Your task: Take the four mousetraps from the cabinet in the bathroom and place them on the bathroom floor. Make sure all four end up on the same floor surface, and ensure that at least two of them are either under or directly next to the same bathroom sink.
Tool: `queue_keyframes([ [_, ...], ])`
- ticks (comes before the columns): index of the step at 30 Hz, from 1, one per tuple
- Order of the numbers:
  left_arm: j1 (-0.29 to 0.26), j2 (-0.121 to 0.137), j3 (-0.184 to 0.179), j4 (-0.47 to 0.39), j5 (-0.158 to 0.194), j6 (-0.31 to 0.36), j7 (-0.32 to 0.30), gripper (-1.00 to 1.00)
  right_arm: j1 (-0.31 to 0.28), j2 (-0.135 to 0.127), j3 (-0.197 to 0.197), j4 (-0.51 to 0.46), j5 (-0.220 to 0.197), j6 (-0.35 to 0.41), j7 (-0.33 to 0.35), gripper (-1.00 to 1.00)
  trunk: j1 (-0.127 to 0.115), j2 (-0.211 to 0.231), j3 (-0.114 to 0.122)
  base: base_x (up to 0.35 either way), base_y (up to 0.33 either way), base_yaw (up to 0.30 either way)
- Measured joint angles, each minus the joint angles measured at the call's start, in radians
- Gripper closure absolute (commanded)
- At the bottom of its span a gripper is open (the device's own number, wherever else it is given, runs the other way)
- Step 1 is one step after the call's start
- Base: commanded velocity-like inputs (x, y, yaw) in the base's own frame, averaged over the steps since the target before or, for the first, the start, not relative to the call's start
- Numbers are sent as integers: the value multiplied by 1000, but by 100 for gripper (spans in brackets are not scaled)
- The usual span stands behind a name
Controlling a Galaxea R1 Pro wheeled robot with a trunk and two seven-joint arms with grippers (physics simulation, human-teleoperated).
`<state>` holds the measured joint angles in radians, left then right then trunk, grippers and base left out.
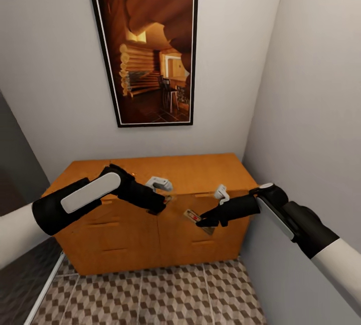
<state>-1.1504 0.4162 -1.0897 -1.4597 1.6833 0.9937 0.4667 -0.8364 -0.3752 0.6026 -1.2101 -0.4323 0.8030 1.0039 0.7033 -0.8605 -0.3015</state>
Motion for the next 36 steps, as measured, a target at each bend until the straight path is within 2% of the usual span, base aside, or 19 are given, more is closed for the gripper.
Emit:
queue_keyframes([
  [1,1,7,-47,1,1,-2,0,100,0,-1,-2,0,1,0,-1,100,0,0,0,-319,0,0],
  [2,1,10,-77,2,0,-4,1,100,0,-1,-3,1,3,0,-1,100,0,0,0,-325,0,0],
  [6,2,22,-325,4,0,-16,1,100,0,-1,-4,2,30,0,-2,100,0,0,0,-330,0,0],
  [7,2,23,-355,4,-3,-18,2,100,0,-1,-4,2,33,0,-2,100,0,0,0,-333,0,0],
  [10,4,25,-519,8,0,-68,3,100,0,0,-4,2,44,0,-2,100,0,0,0,-327,0,0],
  [11,4,25,-548,8,-2,-85,2,100,0,0,-3,2,45,0,-2,100,0,0,0,-305,0,0],
  [15,6,21,-754,10,4,-255,2,100,0,-1,-3,3,46,1,-2,100,0,0,0,-284,0,0],
  [16,6,20,-782,10,3,-276,2,100,0,0,-3,3,46,1,-2,100,0,0,0,-276,0,0],
  [17,7,19,-833,11,6,-321,1,100,0,0,-3,4,46,1,-3,100,0,0,0,-274,0,0],
  [20,30,18,-973,34,16,-505,1,100,1,2,0,10,49,3,-15,100,0,0,0,-273,0,0],
  [21,37,17,-994,44,18,-542,0,100,1,2,0,13,52,3,-19,100,0,0,0,-272,0,0],
  [24,101,-1,-1088,131,42,-723,-1,100,11,7,8,59,93,1,-56,100,0,0,0,-272,0,0],
  [27,168,-18,-1127,223,76,-791,-3,100,20,11,13,131,129,-5,-90,100,0,0,0,-284,0,0],
  [29,223,-26,-1138,287,100,-813,-9,100,27,19,20,194,144,-9,-108,100,0,0,0,-292,0,0],
  [32,290,-41,-1144,361,110,-842,-20,100,58,68,72,273,160,-19,-134,100,0,0,0,-294,0,0],
  [33,317,-48,-1144,389,113,-864,-25,100,71,93,101,304,177,-26,-158,100,0,0,0,-295,0,0],
  [34,359,-63,-1145,438,117,-906,-33,100,84,127,140,354,215,-41,-214,100,0,0,0,-295,0,0],
  [36,412,-87,-1145,515,117,-948,-48,100,103,168,170,428,259,-72,-316,100,0,0,0,-295,0,0],
])
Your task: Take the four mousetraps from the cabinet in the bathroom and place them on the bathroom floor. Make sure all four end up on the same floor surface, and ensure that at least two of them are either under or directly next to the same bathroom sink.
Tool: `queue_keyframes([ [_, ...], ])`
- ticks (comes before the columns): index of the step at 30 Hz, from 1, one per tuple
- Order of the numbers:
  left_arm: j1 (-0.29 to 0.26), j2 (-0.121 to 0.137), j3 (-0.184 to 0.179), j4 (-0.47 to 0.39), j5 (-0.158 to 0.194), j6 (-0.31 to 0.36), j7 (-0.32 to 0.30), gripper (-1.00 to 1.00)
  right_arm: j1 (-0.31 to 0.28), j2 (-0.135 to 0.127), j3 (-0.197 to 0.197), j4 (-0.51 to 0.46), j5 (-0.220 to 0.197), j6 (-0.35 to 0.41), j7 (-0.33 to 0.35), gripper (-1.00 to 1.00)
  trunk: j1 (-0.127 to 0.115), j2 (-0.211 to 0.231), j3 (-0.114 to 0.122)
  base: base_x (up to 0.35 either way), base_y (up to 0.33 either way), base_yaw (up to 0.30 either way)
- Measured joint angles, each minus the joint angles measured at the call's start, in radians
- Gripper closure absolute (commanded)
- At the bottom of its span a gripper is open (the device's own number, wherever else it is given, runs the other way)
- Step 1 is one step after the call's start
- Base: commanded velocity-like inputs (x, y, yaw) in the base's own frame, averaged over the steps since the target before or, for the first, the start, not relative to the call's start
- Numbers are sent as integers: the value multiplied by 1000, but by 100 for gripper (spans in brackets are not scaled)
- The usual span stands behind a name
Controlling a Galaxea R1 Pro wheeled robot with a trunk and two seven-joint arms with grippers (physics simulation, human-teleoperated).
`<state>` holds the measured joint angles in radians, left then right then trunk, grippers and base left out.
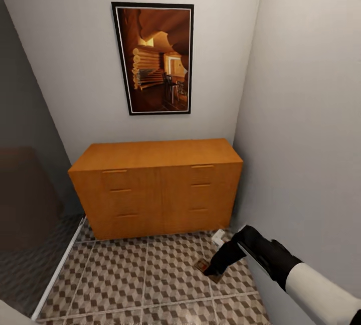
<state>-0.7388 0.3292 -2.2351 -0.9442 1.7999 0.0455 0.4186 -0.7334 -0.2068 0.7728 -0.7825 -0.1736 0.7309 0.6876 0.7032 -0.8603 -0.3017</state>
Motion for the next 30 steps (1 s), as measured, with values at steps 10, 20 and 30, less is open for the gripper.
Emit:
queue_keyframes([
  [10,165,-23,3,189,27,-108,-35,100,140,79,19,316,33,-296,-267,100,0,0,0,-296,0,0],
  [20,247,-44,7,411,260,-181,-35,100,239,116,17,666,20,-695,-466,100,0,0,0,-296,0,76],
  [30,259,-41,7,471,292,-187,-37,100,359,191,17,732,32,-801,-669,100,0,0,0,-216,0,280],
])
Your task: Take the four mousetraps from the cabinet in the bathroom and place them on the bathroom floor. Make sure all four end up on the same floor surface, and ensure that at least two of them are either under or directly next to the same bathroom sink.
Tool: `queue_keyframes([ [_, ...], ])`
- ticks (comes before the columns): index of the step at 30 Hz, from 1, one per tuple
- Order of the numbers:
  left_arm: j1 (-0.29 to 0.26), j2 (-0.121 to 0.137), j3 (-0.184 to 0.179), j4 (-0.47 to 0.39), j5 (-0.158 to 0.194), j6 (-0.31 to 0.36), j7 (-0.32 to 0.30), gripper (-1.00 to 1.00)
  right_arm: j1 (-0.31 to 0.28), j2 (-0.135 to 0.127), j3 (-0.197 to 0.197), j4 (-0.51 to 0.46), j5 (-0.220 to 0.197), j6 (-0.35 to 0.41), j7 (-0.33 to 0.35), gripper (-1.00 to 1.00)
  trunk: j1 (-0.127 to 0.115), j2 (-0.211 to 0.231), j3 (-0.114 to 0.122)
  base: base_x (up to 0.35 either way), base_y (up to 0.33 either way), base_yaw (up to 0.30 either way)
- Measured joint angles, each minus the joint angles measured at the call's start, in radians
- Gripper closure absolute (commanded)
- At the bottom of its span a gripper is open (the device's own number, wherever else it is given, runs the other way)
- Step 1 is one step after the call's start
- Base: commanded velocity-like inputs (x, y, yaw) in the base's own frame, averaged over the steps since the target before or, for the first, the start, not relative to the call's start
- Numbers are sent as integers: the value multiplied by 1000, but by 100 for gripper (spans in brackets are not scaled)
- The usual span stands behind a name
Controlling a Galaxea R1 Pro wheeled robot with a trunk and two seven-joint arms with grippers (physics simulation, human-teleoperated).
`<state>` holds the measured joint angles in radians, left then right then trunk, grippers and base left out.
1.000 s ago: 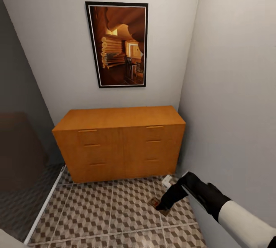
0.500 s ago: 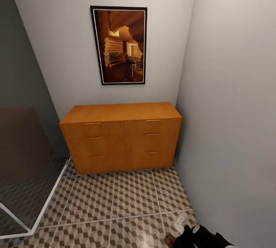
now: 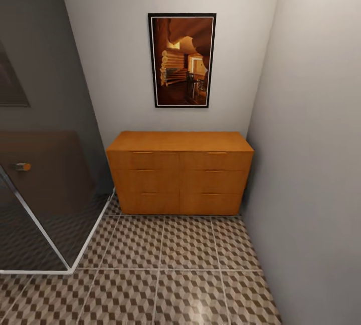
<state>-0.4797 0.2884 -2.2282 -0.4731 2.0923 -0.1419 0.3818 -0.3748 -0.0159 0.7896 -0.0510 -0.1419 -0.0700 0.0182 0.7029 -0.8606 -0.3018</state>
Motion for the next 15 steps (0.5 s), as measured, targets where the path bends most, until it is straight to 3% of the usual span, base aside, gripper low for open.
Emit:
queue_keyframes([
  [2,0,0,0,1,0,0,0,100,9,3,-3,0,-5,-7,-126,100,0,0,0,-134,0,286],
  [3,0,-1,-1,1,0,0,0,100,11,15,-3,-1,-8,-12,-258,100,0,0,0,-133,0,286],
  [5,0,-2,-1,2,0,0,0,100,13,29,-3,0,-10,-30,-361,100,0,0,-1,-132,0,278],
  [8,0,-2,-1,2,0,-1,0,100,40,39,-6,10,-11,-101,-422,100,0,0,-3,-127,0,256],
  [13,0,-3,-1,2,0,-1,0,100,67,50,-11,15,-15,-155,-443,100,0,0,-7,-105,0,251],
  [15,0,-3,-1,1,0,0,0,100,69,50,-27,15,-48,-165,-444,100,0,0,-8,-50,0,272],
])
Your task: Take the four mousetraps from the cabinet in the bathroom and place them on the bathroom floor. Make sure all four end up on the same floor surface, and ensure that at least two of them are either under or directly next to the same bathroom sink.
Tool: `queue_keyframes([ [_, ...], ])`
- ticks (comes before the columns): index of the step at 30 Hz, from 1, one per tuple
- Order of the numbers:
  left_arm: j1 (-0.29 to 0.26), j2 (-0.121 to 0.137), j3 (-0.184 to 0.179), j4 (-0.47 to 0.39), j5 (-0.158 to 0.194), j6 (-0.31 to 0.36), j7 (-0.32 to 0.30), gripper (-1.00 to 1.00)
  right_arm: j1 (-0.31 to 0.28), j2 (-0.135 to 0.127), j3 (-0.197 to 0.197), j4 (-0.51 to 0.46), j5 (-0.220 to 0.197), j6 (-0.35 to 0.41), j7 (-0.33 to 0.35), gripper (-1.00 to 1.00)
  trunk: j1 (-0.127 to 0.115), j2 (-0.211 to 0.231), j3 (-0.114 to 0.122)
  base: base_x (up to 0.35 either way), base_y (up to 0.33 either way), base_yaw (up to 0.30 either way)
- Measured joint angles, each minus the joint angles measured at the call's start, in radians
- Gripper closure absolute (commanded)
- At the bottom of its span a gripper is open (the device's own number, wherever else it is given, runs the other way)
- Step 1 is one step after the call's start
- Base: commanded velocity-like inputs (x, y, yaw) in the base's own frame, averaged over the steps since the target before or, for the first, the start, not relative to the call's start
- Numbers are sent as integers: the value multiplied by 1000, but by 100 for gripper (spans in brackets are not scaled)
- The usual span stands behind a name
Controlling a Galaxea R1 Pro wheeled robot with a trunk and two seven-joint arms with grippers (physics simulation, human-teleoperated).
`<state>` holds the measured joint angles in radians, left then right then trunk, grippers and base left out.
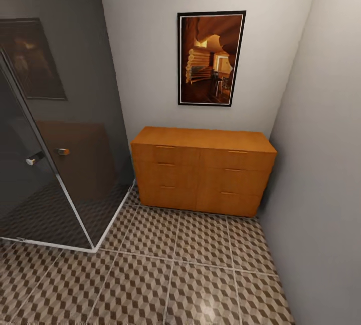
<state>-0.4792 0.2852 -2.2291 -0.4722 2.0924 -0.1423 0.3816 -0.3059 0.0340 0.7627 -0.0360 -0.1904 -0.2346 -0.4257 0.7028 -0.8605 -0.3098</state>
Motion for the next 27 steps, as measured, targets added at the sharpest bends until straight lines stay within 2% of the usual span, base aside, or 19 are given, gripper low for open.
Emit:
queue_keyframes([
  [4,0,0,0,-2,0,0,0,100,1,-5,-27,1,-134,-45,1,100,0,0,-1,-15,0,279],
  [8,0,-1,0,-2,0,0,0,100,1,-5,-31,2,-184,-67,1,100,0,0,-1,-3,0,282],
  [12,0,-1,0,-2,0,0,0,100,1,-3,-32,3,-195,-72,2,100,0,0,-1,0,0,282],
  [27,0,-2,0,-7,0,0,0,100,1,0,-32,3,-197,-73,4,100,0,0,-1,0,0,283],
])
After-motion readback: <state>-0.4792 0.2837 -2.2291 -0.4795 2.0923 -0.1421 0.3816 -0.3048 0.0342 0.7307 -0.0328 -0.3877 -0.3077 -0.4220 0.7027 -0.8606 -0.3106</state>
